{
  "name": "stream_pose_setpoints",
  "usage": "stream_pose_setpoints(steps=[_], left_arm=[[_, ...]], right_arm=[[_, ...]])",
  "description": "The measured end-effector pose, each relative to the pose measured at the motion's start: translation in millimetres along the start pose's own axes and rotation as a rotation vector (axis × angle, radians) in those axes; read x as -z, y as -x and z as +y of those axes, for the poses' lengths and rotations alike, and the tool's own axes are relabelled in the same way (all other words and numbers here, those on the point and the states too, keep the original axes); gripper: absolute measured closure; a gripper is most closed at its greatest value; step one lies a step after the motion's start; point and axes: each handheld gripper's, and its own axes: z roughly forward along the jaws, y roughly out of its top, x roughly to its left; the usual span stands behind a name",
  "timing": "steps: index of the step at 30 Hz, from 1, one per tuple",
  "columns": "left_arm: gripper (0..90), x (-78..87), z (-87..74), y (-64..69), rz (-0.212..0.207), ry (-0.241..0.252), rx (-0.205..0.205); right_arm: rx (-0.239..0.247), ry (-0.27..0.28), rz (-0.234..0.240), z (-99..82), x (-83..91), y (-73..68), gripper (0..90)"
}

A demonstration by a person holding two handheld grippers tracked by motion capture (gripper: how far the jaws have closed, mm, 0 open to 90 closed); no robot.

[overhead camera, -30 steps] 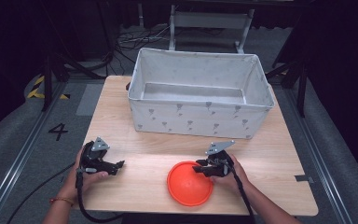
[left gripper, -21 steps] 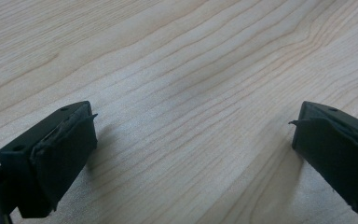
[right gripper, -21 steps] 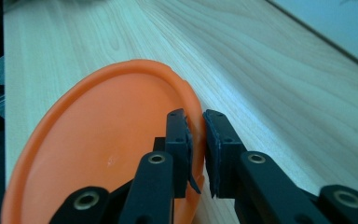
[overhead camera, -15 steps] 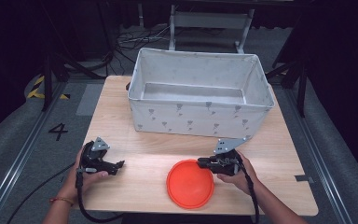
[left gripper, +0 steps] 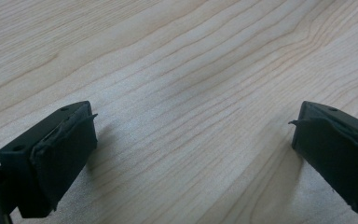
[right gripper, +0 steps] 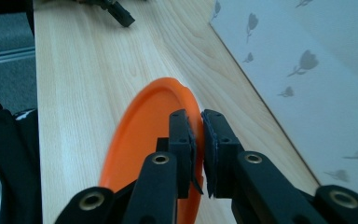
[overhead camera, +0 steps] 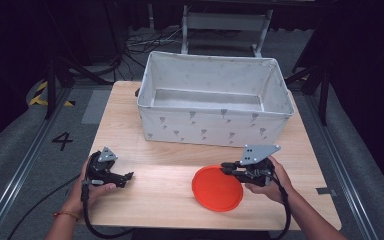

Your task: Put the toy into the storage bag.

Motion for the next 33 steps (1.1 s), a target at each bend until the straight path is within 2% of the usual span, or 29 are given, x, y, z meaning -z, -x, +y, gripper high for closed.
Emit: stream_pose_setpoints(steps=[7,10,16,20,22,24,26,29,33], left_arm=[[0.2,0.0,-0.2,0.3,-0.005,-0.001,0.006],[0.2,-0.1,-0.2,0.3,-0.005,0.000,0.006],[0.2,0.1,-0.2,0.4,-0.003,-0.001,0.005],[0.3,-0.2,-0.3,0.4,-0.007,-0.001,0.006],[0.3,0.3,-0.5,0.7,0.005,0.002,0.005],[0.3,0.3,-0.6,0.7,0.004,0.002,0.004],[0.3,0.3,-0.6,0.7,0.004,0.002,0.004],[0.3,0.3,-0.6,0.7,0.004,0.002,0.004],[0.3,0.3,-0.6,0.6,0.004,0.002,0.004]], right_arm=[[0.056,-0.068,-0.067,15.3,27.8,3.9,82.4],[0.073,-0.075,-0.082,19.7,36.6,2.8,82.4],[0.109,-0.068,-0.086,30.2,66.1,2.5,82.4],[0.113,-0.044,-0.071,34.7,83.6,6.8,82.4],[0.109,-0.030,-0.075,37.9,93.2,10.6,82.4],[0.106,-0.017,-0.089,43.9,105.5,15.3,82.4],[0.110,-0.014,-0.096,46.1,109.3,16.2,82.4],[0.129,0.001,-0.125,59.3,128.3,19.5,82.4],[0.146,0.000,-0.152,73.6,143.7,23.8,82.4]])
